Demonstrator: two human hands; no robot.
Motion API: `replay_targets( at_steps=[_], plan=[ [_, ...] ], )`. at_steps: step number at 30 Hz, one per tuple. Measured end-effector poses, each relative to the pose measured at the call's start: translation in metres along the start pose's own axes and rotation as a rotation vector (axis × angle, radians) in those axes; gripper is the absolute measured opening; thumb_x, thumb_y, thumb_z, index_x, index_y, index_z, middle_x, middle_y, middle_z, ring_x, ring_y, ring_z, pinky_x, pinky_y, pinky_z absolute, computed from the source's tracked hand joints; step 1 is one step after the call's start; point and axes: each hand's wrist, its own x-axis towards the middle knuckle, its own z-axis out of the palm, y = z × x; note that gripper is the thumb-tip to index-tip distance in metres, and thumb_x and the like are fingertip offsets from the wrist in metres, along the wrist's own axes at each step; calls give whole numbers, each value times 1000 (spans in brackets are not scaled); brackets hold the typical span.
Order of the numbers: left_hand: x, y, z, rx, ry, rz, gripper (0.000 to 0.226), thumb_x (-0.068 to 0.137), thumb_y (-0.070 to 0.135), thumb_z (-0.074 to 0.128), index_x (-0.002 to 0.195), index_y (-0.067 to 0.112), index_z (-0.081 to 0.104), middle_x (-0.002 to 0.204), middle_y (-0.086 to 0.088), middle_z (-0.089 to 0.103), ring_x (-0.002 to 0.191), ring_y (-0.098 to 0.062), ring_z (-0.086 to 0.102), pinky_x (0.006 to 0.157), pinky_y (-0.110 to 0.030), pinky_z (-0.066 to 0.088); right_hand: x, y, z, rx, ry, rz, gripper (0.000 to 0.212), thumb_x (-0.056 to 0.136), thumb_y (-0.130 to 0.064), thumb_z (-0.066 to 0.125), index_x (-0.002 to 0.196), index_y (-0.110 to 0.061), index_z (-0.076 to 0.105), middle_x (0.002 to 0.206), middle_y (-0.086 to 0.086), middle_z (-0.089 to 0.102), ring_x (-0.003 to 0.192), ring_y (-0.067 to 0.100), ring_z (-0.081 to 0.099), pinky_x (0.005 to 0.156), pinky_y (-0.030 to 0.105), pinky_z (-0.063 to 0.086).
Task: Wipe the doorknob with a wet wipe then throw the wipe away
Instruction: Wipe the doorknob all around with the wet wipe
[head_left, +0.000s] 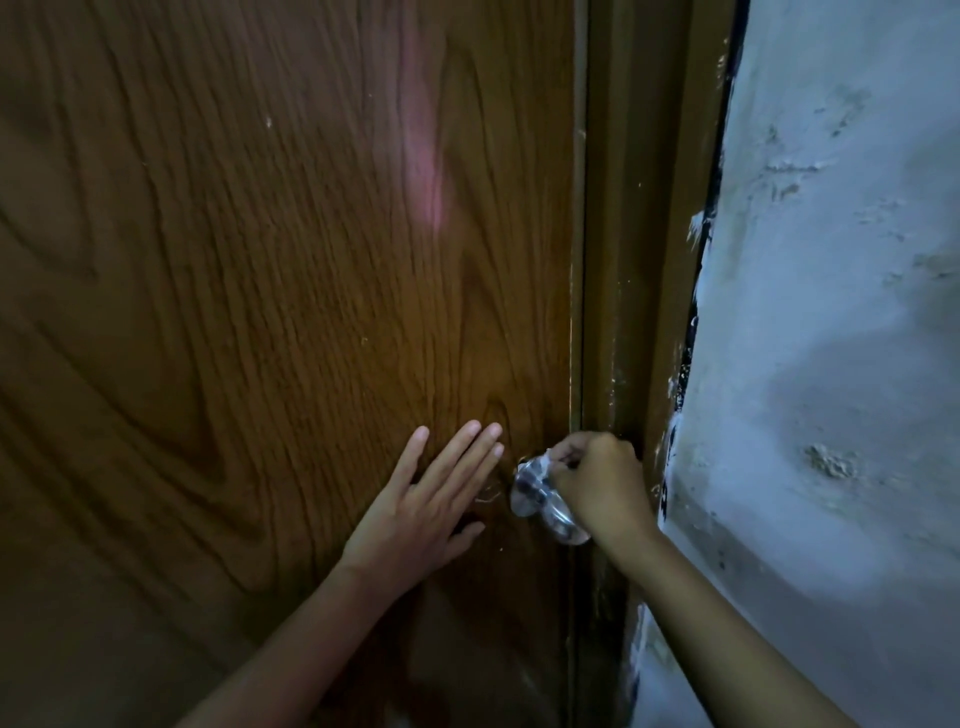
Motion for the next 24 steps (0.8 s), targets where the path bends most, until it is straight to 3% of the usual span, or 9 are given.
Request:
replay_targets(
  at_steps=[3, 5, 10, 12, 13, 15, 16, 21, 24],
  plan=[
    [0, -1, -1, -7, -3, 2, 81, 86, 58, 21, 146, 4, 8, 156, -14, -2, 141, -20, 11, 113, -54, -2, -9, -8, 7, -251, -102, -171, 16, 88, -19, 52, 95, -17, 67, 104, 2, 68, 100, 19, 59, 106, 36, 27],
    [0, -1, -2, -15, -5, 1, 83, 86, 58, 23, 146, 4, 8, 156, -10, 0, 141, -22, 11, 113, -53, -2, -15, -11, 12, -454, -176, -307, 20, 90, -20, 47, 100, -17, 63, 112, 1, 64, 110, 18, 53, 107, 36, 10],
    [0, -1, -1, -19, -15, -3, 84, 85, 58, 23, 146, 3, 5, 155, -19, -7, 141, -23, 9, 113, -54, -4, -18, -15, 13, -673, -249, -427, 25, 94, -15, 39, 110, -8, 58, 119, 6, 61, 120, 22, 46, 107, 39, 13],
    [0, -1, -1, -40, -23, -13, 84, 85, 59, 26, 146, 4, 7, 155, -17, -6, 142, -26, 8, 114, -54, -6, -17, -16, 8, -556, -238, -397, 24, 93, -20, 43, 107, -12, 60, 117, 5, 61, 115, 22, 50, 108, 37, 14],
    [0, -1, -1, -43, -26, -14, 83, 85, 59, 26, 146, 5, 8, 155, -17, -6, 142, -26, 8, 114, -54, -6, -16, -15, 5, -463, -210, -354, 21, 91, -22, 46, 103, -14, 62, 112, 4, 64, 107, 21, 56, 106, 37, 25],
    [0, -2, -1, -38, -35, -4, 83, 85, 59, 26, 146, 5, 9, 155, -18, -5, 142, -24, 8, 113, -54, -6, -14, -12, -1, -200, -138, -214, 14, 87, -19, 54, 92, -14, 66, 98, 5, 68, 87, 19, 63, 85, 35, 51],
    [0, -2, -1, -41, -33, 2, 83, 85, 59, 25, 146, 6, 10, 155, -18, -5, 142, -22, 8, 113, -54, -7, -12, -10, -3, -98, -117, -139, 11, 86, -16, 57, 88, -13, 67, 91, 5, 69, 80, 18, 64, 75, 34, 55],
    [-1, -2, -1, -39, -42, -3, 82, 86, 59, 24, 146, 5, 9, 155, -19, -7, 142, -24, 9, 113, -54, -5, -6, 5, -5, 191, -77, 84, 14, 83, -13, 58, 80, -11, 72, 84, 9, 72, 73, 16, 63, 64, 25, 48],
    [-1, -1, 0, -43, -36, -17, 82, 86, 58, 24, 146, 5, 8, 156, -16, -5, 142, -28, 5, 114, -53, -5, -8, 10, -7, 465, -89, 293, 21, 86, -14, 54, 70, -15, 68, 76, 18, 67, 63, 21, 60, 59, 29, 45]
  ],
)
